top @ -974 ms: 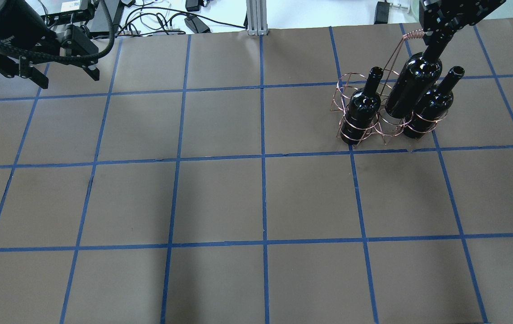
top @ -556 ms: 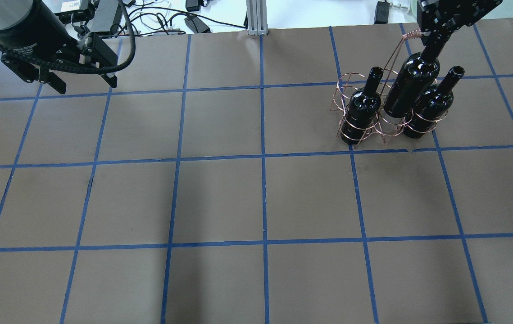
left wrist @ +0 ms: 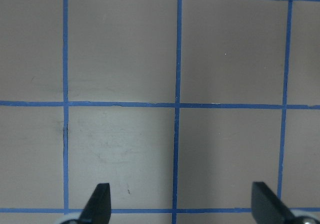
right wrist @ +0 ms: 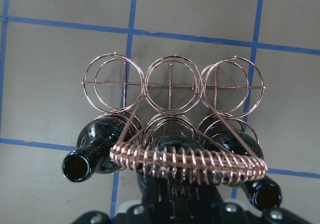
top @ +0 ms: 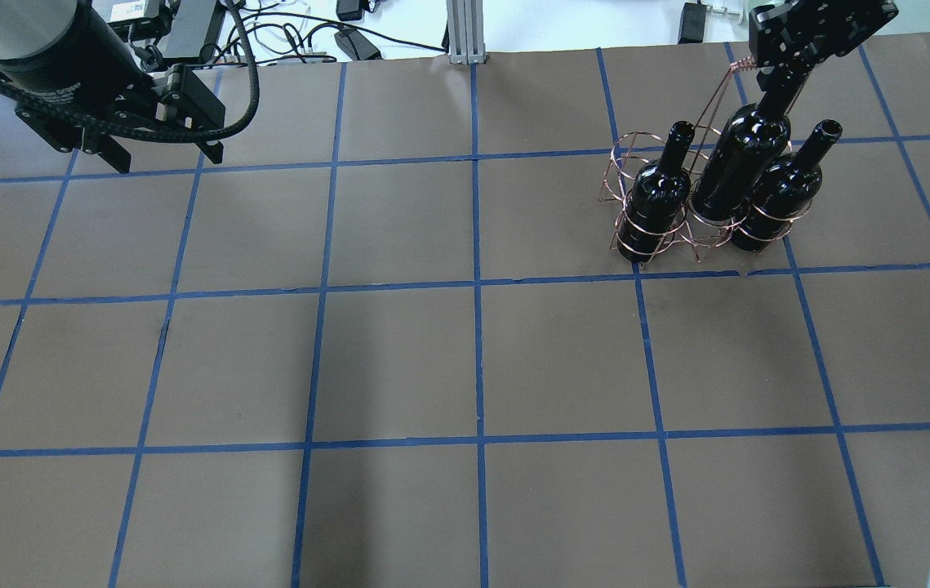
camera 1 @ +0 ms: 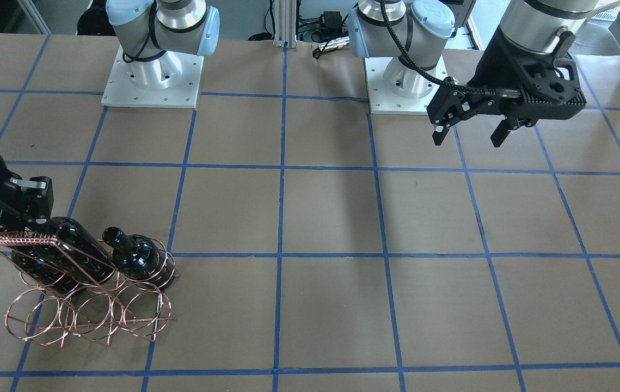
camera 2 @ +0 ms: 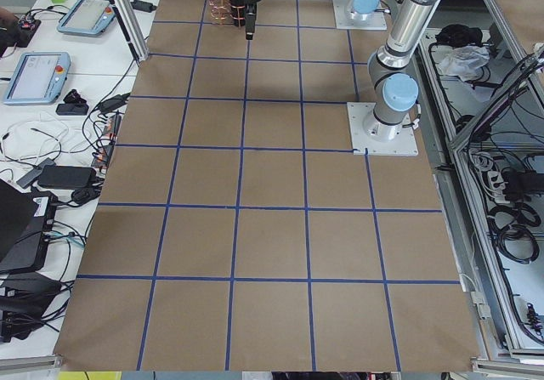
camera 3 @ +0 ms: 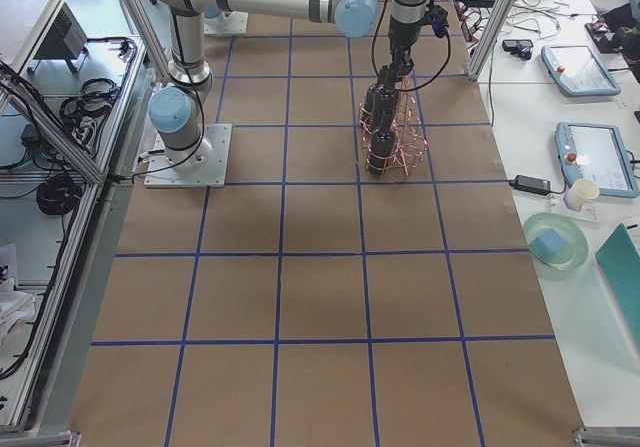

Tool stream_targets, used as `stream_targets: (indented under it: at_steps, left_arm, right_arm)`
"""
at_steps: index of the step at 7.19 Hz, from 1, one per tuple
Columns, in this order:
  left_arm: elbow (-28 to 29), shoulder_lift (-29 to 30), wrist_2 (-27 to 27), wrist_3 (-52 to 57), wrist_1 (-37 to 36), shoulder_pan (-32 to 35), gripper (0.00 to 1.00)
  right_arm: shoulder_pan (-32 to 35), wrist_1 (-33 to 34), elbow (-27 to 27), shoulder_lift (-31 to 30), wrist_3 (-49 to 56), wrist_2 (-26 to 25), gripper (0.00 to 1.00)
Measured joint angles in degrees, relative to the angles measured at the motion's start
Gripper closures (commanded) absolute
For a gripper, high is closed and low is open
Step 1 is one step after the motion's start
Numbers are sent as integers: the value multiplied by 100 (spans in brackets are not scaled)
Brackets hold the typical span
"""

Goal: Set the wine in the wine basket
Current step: 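Lower the bottle into the empty middle slot of the rack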

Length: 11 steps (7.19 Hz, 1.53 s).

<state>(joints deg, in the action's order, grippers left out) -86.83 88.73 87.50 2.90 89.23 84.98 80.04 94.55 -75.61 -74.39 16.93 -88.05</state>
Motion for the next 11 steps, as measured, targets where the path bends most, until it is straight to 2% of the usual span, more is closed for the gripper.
stream_targets:
  at_steps: [2,3,4,5,8,11]
  left_arm:
    - [0,3,3,6,2,1,0]
    - [0,4,4,8,4,1,0]
    - [0,4,4,8,6,1,0]
    - [0,4,4,9,6,1,0]
    - [-3,4,4,9,7,1,0]
    - [-1,-5,7,18,60,4,0]
  right_arm:
    - [2,189,-107,168,12,-12,83]
    - [3,292,-178,205,43,-17,74]
    - [3,344,-224,209,71,-18,21]
    - [8,363,-242,208,79,-15,12]
    - [43,317,-252,92,20,-2,2]
    - [102,-254,-246,-609,-179,-32,1]
